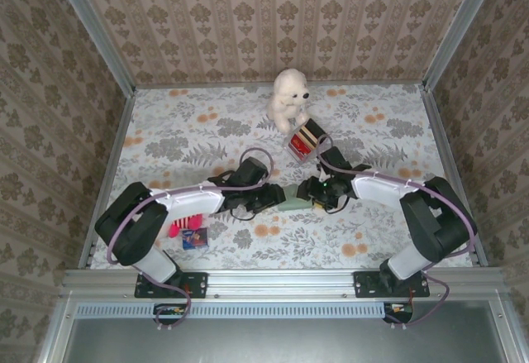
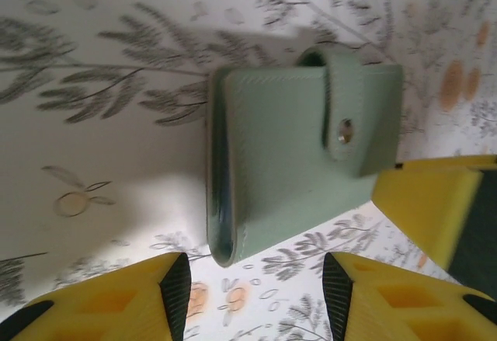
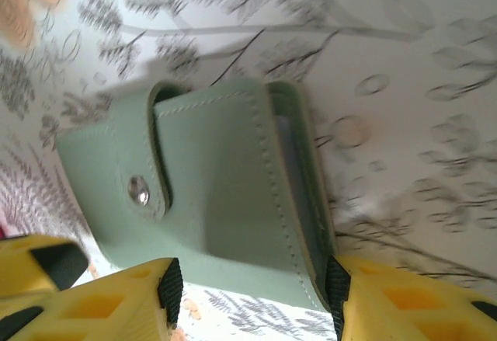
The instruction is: Take the credit cards out of the card holder
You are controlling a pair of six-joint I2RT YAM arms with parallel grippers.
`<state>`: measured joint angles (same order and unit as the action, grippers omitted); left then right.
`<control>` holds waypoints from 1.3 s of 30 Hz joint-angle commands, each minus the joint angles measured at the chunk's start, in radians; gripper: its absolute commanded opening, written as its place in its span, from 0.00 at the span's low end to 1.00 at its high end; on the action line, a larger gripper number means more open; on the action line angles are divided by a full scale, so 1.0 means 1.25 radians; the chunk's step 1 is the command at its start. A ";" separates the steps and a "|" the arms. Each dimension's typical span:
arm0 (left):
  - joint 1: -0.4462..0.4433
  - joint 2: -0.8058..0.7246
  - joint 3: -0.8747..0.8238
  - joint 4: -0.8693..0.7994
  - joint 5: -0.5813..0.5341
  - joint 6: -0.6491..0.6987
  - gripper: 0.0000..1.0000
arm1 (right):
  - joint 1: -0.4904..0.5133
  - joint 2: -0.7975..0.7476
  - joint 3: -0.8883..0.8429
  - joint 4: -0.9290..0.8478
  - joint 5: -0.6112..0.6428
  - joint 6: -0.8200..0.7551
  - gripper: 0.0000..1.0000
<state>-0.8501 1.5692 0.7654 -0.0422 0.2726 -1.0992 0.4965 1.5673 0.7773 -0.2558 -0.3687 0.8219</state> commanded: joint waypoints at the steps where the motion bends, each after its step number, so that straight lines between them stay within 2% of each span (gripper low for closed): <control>1: 0.016 -0.039 -0.041 0.014 -0.033 -0.053 0.51 | 0.048 0.017 0.042 0.021 -0.065 0.028 0.53; 3: 0.028 -0.061 -0.059 0.021 -0.040 -0.068 0.51 | 0.065 0.010 0.067 -0.037 -0.060 0.002 0.53; 7: 0.035 -0.103 -0.083 0.018 -0.063 -0.091 0.51 | 0.054 -0.043 0.107 -0.185 0.075 -0.074 0.56; 10: 0.032 -0.118 -0.100 0.031 -0.067 -0.119 0.51 | 0.043 -0.043 0.141 -0.211 0.118 -0.112 0.59; 16: 0.009 -0.111 -0.126 0.096 -0.069 -0.180 0.51 | 0.036 0.093 0.265 -0.221 0.110 -0.173 0.60; 22: -0.008 -0.089 -0.128 0.120 -0.082 -0.200 0.51 | 0.037 0.193 0.329 -0.220 0.106 -0.186 0.66; 30: -0.007 -0.050 -0.128 0.148 -0.077 -0.214 0.51 | 0.048 0.189 0.288 -0.212 0.072 -0.171 0.63; 39: 0.012 -0.011 -0.130 0.186 -0.052 -0.224 0.52 | 0.067 0.142 0.198 -0.145 -0.002 -0.095 0.59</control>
<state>-0.8459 1.5425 0.6125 0.1501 0.1947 -1.3514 0.5655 1.7885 1.0607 -0.4591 -0.3199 0.6544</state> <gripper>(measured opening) 0.516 0.591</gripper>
